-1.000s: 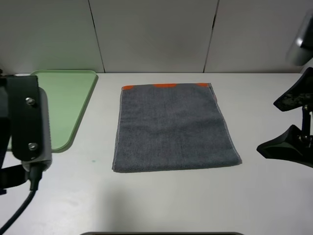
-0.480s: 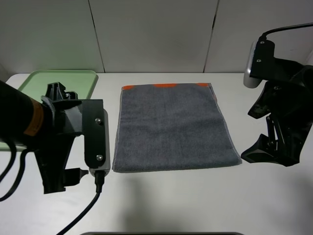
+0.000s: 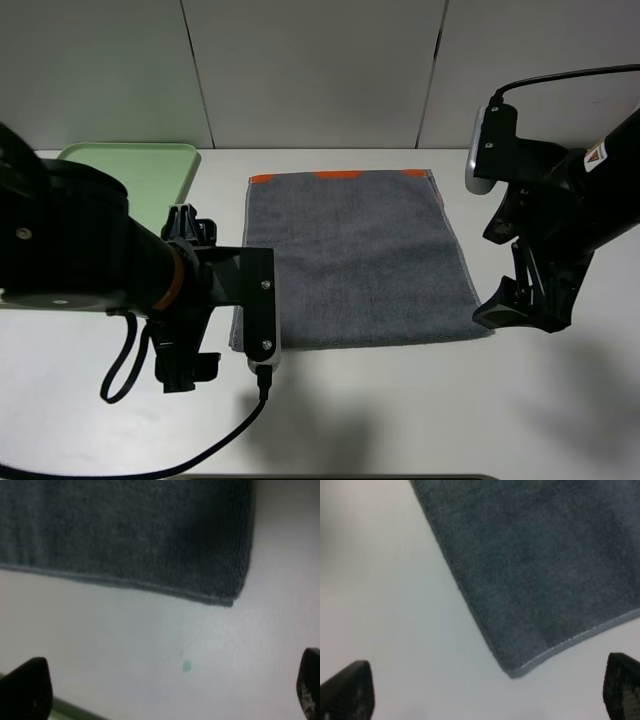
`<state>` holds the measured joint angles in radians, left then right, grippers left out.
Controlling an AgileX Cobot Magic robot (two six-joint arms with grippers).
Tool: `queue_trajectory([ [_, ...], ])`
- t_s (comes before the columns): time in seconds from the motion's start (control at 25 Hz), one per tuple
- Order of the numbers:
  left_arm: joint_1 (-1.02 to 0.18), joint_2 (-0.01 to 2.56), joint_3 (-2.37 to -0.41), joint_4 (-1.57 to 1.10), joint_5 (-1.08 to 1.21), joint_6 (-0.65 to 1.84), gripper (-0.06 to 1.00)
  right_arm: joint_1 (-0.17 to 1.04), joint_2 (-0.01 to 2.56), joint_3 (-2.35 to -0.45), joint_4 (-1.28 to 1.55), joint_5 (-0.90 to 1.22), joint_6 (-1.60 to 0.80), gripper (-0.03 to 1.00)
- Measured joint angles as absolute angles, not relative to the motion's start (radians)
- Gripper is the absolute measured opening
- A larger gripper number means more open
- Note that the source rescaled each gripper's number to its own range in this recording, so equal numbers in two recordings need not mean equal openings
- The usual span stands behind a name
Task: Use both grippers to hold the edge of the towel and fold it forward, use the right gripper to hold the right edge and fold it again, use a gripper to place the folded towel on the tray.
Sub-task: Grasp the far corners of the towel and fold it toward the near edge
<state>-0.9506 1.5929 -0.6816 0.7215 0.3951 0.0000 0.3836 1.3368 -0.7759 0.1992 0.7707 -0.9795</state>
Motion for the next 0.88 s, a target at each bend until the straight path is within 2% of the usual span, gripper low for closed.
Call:
queue_trajectory([
  [0.36, -0.951, 1.783, -0.715, 0.818, 0.311, -0.098, 0.98, 0.384, 1.459, -0.776, 0.199, 0.706, -0.980, 1.00],
  [0.88, -0.951, 1.873, -0.774, 0.835, 0.246, -0.105, 0.96, 0.384, 1.523, -0.776, 0.178, 0.619, -0.981, 1.00],
])
